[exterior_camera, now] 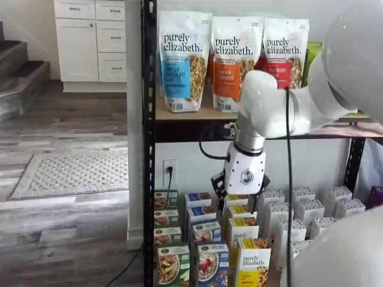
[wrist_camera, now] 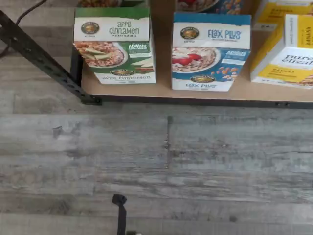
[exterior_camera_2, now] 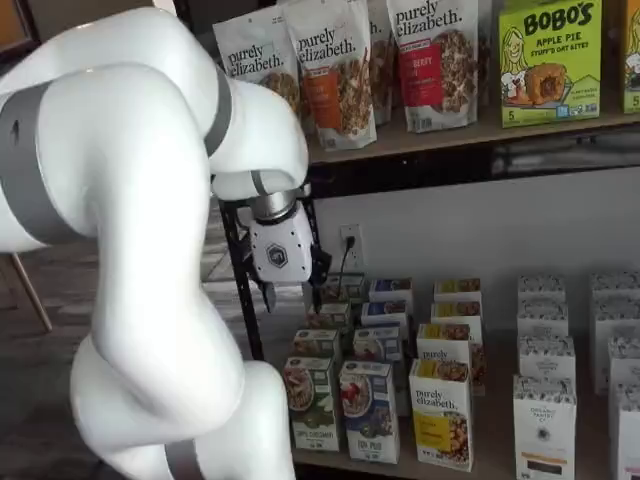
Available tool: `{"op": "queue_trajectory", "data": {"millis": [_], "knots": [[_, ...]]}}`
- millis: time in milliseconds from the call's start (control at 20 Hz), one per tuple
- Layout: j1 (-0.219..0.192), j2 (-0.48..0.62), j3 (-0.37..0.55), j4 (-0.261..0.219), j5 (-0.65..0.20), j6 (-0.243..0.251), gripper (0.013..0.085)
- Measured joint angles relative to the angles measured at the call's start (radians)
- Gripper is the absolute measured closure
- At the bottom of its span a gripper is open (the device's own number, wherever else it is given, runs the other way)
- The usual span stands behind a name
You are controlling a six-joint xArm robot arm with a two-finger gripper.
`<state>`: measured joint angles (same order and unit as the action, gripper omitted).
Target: Pick up the blue and white box that is on the bottom shelf, the second box from the left
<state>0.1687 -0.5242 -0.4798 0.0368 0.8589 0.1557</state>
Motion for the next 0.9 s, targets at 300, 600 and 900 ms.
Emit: {"op": "queue_trajectory", "data": {"millis": [300,600,900], "knots": [[-0.008,0.093,0.009,-0.012,-0.105,-0.002,0.0130],[-0.026,0.194,-0.007,-0.026,-0.206,-0.013,0.0130],[-0.045,0.295,-0.036,0.028,-0.266,-0.077,0.0130]]}}
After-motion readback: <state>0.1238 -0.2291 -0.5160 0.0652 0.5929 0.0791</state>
